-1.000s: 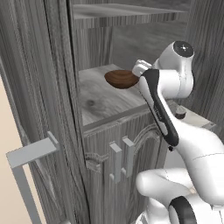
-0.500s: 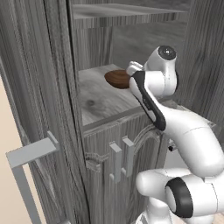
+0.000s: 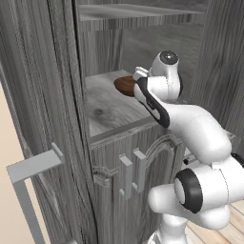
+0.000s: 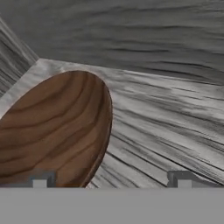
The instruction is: Take the smaller bowl and place it next to the appetizer plate on the dining counter , and place the larger bowl next to the plate with cooked food.
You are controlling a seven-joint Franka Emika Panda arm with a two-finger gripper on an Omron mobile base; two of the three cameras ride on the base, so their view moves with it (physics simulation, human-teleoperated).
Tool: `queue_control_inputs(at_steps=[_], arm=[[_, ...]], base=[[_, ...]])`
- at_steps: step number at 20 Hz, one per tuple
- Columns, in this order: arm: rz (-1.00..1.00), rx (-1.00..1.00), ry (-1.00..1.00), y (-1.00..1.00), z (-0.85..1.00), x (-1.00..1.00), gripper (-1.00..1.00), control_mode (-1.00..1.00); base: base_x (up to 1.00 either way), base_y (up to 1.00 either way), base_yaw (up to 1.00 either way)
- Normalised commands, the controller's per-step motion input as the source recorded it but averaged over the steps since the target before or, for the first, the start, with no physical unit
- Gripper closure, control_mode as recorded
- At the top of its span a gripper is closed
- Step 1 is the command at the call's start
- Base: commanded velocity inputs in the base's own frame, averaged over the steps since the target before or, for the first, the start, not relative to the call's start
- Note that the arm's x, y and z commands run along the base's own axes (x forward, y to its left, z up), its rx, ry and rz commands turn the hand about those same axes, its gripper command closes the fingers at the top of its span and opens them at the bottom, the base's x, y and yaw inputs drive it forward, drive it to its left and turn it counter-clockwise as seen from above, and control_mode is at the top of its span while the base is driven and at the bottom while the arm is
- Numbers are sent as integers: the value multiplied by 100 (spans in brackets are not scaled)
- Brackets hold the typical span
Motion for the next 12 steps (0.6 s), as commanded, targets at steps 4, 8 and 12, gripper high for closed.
queue_control_inputs(at_steps=[4, 8, 12], arm=[[-5, 0, 2, 2, -18, 50, -100, -100], [-5, 0, 2, 3, -23, 42, -100, -100], [-4, 0, 1, 5, -20, 46, -100, -100]], base=[[0, 0, 0], [0, 0, 0], [0, 0, 0]])
